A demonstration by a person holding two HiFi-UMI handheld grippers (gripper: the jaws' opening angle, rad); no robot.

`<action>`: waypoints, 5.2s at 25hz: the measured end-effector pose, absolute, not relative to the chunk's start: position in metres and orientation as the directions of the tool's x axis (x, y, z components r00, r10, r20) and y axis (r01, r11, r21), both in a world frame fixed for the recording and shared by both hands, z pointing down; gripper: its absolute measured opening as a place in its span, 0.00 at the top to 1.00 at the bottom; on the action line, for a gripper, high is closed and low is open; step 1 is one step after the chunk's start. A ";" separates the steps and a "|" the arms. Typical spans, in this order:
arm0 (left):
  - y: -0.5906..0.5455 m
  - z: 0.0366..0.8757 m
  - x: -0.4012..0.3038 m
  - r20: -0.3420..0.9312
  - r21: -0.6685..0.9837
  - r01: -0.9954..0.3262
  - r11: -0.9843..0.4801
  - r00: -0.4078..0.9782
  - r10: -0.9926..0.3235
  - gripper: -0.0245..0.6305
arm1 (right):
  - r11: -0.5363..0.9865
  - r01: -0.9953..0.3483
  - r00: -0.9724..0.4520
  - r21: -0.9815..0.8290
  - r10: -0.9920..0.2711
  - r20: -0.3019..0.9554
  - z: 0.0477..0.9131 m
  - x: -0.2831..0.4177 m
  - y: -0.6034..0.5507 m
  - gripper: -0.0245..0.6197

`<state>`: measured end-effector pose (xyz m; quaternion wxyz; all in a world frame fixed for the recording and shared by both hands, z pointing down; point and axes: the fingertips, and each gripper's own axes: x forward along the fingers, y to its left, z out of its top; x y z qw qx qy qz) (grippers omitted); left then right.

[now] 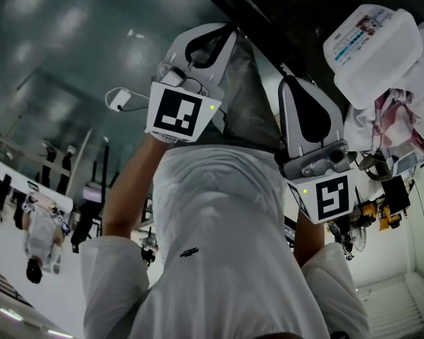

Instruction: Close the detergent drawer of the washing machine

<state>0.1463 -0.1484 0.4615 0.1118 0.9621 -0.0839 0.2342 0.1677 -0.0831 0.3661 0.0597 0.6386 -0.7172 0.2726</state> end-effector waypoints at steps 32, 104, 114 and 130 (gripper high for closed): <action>-0.160 0.450 0.180 0.442 0.273 -0.188 -0.943 0.896 -0.051 0.93 | 0.004 -0.963 -0.126 -0.270 -0.890 0.437 0.353 0.162 -0.070 0.97; -0.152 0.137 -0.117 -0.003 0.198 -0.560 -0.805 0.821 -0.572 0.93 | 0.072 -0.995 -0.061 0.065 -0.987 0.151 0.149 0.055 -0.039 0.98; -0.142 0.142 -0.119 0.003 0.209 -0.540 -0.816 0.834 -0.551 0.93 | 0.070 -0.996 -0.061 0.051 -0.985 0.163 0.154 0.046 -0.035 0.98; -0.138 0.149 -0.114 0.010 0.226 -0.507 -0.832 0.855 -0.519 0.93 | 0.027 -0.998 -0.018 0.061 -0.988 0.155 0.147 0.050 -0.035 0.98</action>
